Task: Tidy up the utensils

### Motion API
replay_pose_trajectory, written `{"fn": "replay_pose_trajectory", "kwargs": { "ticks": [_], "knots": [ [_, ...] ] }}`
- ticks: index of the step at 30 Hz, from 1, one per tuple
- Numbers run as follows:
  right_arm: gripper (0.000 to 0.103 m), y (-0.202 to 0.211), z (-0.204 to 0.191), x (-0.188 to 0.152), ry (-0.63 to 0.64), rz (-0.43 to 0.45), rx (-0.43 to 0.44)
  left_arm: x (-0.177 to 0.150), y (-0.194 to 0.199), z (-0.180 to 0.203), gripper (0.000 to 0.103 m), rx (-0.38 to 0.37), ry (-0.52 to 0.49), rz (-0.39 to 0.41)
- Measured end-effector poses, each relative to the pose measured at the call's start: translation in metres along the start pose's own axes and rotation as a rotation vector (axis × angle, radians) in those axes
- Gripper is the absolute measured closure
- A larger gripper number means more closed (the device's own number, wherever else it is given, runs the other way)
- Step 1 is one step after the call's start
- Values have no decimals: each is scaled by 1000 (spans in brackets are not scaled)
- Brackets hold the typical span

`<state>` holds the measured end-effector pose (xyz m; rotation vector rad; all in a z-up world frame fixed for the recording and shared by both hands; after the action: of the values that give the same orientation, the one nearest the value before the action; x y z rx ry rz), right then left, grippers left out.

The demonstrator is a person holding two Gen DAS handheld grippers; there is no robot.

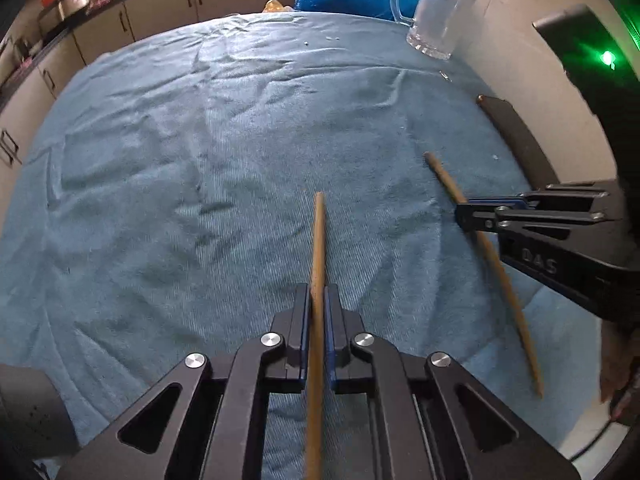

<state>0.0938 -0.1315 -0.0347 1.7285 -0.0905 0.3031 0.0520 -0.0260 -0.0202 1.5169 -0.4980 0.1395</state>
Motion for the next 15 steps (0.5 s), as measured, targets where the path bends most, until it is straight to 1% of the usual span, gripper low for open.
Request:
{"fn": "replay_pose_trajectory", "kwargs": {
  "ticks": [1,3,7,10,12,15],
  "knots": [
    [95,0,0,0,-4,9,-3,-2,3,-2,97,-3,11,9],
    [95,3,-1,-5,-17,57,22,-7,19,-6,97,-6,19,58],
    [96,20,-7,-24,-46,169,83,-18,50,-14,97,-90,81,118],
    [96,41,-17,-40,-45,265,110,-25,68,-17,97,-85,95,172],
    [95,53,-26,-49,-40,327,108,-32,82,-20,97,-82,113,212],
    [95,78,-39,-64,-28,428,121,-41,101,-25,97,-98,148,262]
  ]
}}
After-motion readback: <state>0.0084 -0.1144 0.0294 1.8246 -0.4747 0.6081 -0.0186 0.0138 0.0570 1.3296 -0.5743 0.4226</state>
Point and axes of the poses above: each gripper's, at about its wrist camera, not at the fingertips, and y roughly against the way its jaws point, z to its right, x to its top, the point moved 5 cm from there along -y, roughly the way its jaws point, and after that the axes turned 9 degrees about x, right-handed, at the moved point
